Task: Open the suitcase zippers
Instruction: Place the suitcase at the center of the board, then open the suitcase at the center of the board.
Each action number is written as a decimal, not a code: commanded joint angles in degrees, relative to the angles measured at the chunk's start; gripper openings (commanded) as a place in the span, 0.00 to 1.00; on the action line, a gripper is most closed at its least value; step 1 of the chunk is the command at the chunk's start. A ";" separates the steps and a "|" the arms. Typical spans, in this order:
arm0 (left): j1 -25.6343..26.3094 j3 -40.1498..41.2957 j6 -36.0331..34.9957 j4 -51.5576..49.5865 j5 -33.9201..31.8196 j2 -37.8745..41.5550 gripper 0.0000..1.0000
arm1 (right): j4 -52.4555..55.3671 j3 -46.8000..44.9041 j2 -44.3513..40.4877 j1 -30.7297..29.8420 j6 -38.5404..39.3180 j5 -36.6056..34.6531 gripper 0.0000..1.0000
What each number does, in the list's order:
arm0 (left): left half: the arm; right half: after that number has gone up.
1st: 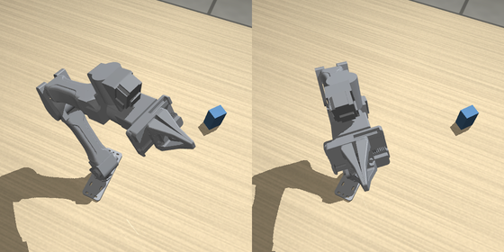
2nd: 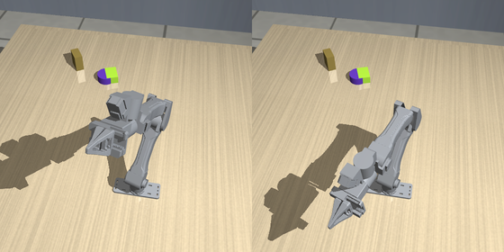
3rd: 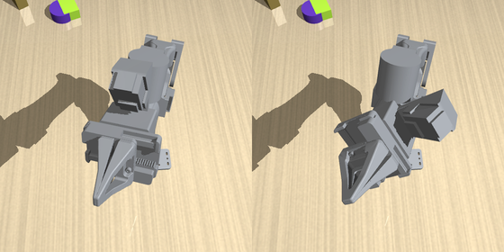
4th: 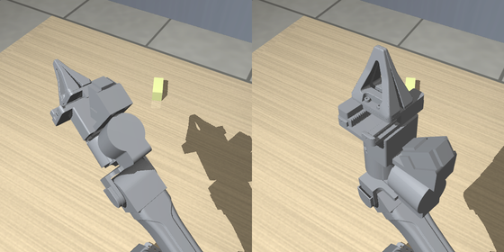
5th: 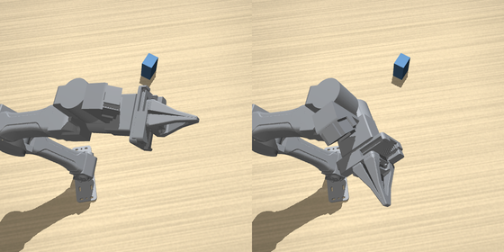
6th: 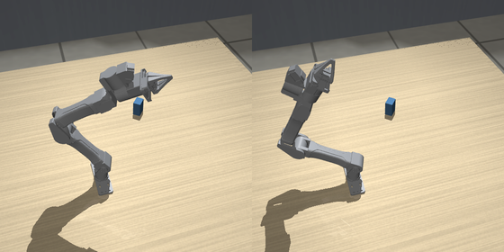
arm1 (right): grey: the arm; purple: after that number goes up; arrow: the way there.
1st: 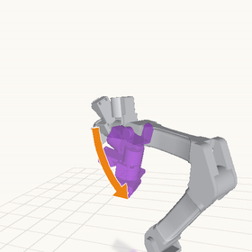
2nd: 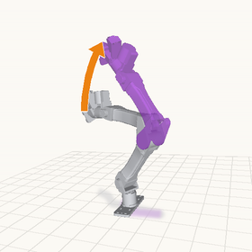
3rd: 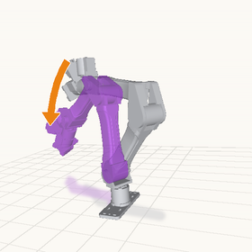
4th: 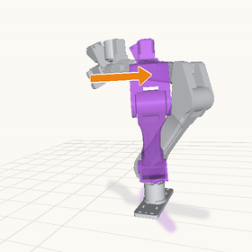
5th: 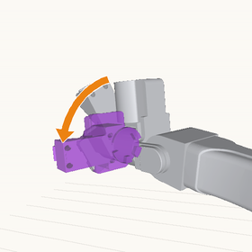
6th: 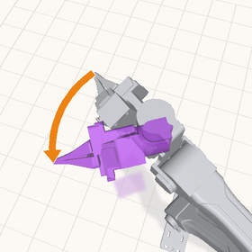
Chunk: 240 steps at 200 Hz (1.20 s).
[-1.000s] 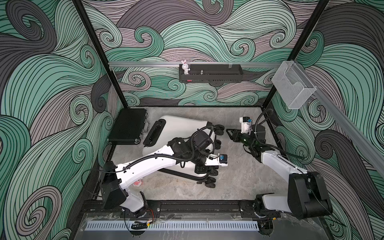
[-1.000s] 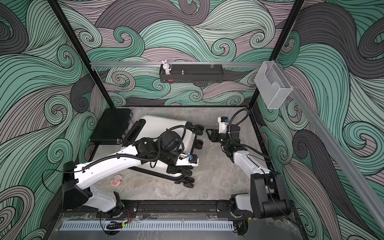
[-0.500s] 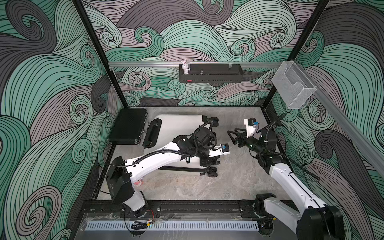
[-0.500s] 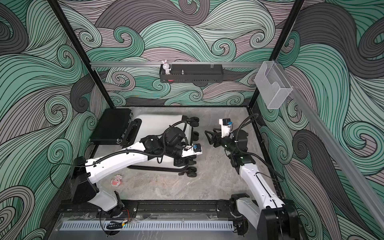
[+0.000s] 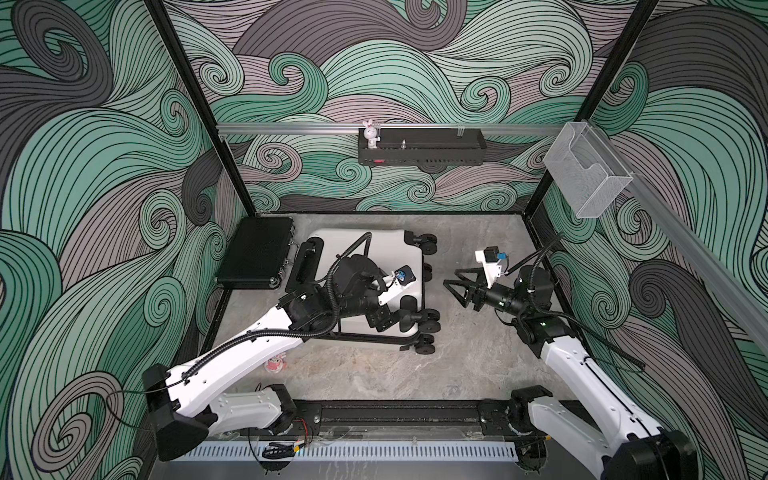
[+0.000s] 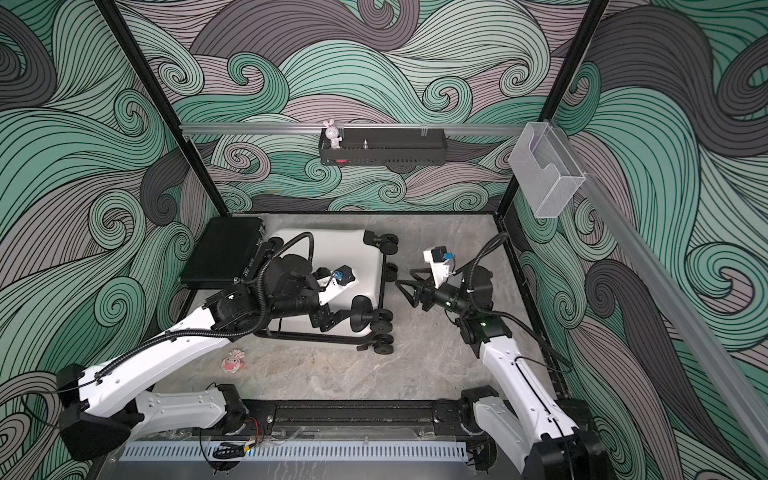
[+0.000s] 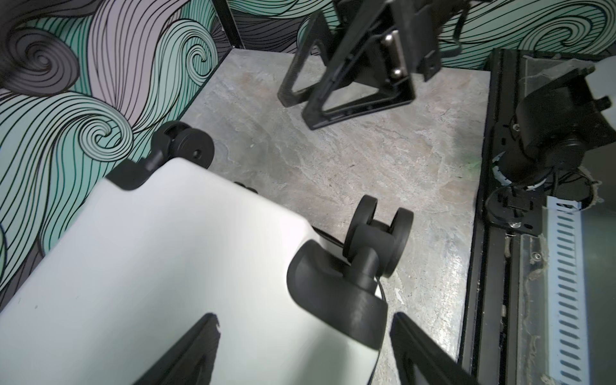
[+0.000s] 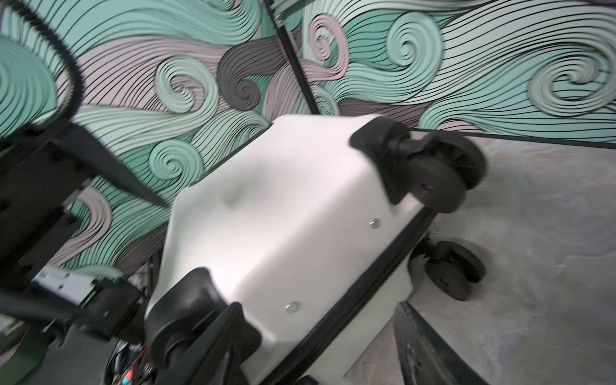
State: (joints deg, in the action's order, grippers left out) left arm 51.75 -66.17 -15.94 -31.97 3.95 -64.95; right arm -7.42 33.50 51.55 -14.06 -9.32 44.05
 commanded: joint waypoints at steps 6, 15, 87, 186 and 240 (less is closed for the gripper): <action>-0.53 5.62 4.23 4.07 -4.09 5.07 0.84 | 12.01 0.05 -5.25 -7.10 12.17 0.42 0.80; -0.68 7.68 5.14 5.18 -4.38 7.06 0.85 | 13.18 -0.63 -6.58 -9.22 13.95 -0.39 0.82; -0.77 15.26 5.91 8.11 -2.46 11.85 0.86 | 16.31 -0.39 -3.26 -14.01 22.88 -1.24 0.84; -0.84 16.95 6.71 8.84 1.15 14.26 0.84 | 11.28 -1.82 3.09 -18.18 26.55 -0.02 0.57; -0.80 14.95 1.49 3.26 4.99 18.38 0.82 | 8.76 0.82 1.89 -18.19 25.97 -0.04 0.09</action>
State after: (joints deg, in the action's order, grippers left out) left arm 51.37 -49.04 -11.03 -24.84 5.45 -49.15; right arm 5.56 32.01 54.61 -32.34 17.28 44.14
